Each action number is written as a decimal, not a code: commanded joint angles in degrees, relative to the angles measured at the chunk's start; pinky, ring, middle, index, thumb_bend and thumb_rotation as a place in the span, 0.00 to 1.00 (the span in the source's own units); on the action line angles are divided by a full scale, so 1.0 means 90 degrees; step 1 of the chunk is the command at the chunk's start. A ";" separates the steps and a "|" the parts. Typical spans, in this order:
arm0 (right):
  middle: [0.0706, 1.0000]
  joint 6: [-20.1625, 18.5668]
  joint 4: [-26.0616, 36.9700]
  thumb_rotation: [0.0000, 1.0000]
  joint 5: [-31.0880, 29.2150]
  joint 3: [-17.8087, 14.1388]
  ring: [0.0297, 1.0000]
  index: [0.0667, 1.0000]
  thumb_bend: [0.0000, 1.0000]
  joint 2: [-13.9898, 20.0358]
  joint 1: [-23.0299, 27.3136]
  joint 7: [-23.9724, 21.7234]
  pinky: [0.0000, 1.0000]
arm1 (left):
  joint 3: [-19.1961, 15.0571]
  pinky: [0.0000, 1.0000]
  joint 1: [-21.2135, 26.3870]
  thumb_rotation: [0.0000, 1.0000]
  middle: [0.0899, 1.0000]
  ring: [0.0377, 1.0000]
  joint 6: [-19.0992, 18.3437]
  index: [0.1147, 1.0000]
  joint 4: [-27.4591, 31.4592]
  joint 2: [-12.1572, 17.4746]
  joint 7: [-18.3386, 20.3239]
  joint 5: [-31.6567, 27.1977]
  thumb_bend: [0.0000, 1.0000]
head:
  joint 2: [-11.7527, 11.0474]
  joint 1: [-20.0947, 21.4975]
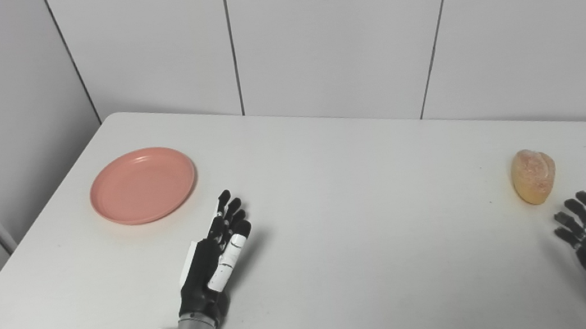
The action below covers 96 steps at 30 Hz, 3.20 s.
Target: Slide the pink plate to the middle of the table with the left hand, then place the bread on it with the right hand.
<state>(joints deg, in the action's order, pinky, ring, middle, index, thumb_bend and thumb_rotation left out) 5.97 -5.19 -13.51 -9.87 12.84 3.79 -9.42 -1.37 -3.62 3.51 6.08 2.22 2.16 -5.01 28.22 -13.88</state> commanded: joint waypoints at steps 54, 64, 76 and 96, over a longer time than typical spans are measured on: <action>0.89 0.0978 -0.1273 0.79 -0.0104 -0.0074 0.87 0.90 0.78 -0.0091 0.0130 -0.0255 0.87 | -0.0633 0.85 0.1375 0.77 0.86 0.87 0.0324 0.84 0.0161 0.0567 -0.0039 -0.0460 0.86 | -0.0631 -0.0240; 0.88 0.0979 -0.1293 0.79 0.0051 -0.0039 0.87 0.91 0.81 -0.0097 0.0146 -0.0180 0.86 | -0.1072 0.86 0.2238 0.77 0.86 0.88 0.0123 0.85 -0.0215 0.1249 0.0223 -0.1034 0.92 | -0.0607 -0.0189; 0.88 0.0924 -0.1167 0.80 0.0149 -0.0008 0.86 0.90 0.82 -0.0139 0.0111 -0.0110 0.84 | -0.1489 0.82 0.3185 0.81 0.90 0.89 -0.0200 0.90 -0.1088 0.2251 0.0599 -0.1434 0.88 | -0.0554 -0.0157; 0.88 0.0804 -0.0866 0.79 0.0202 -0.0003 0.87 0.91 0.74 -0.0099 0.0001 -0.0060 0.85 | -0.1576 0.79 0.4377 0.72 0.86 0.86 0.1531 0.89 -0.4542 0.3430 0.0939 -0.0778 0.93 | -0.0415 -0.0145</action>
<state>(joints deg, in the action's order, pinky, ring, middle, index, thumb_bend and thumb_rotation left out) 13.26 -11.29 -11.28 -10.75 13.84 6.62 -10.14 -14.97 31.84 13.99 -34.58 30.52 10.13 -12.28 24.43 -15.21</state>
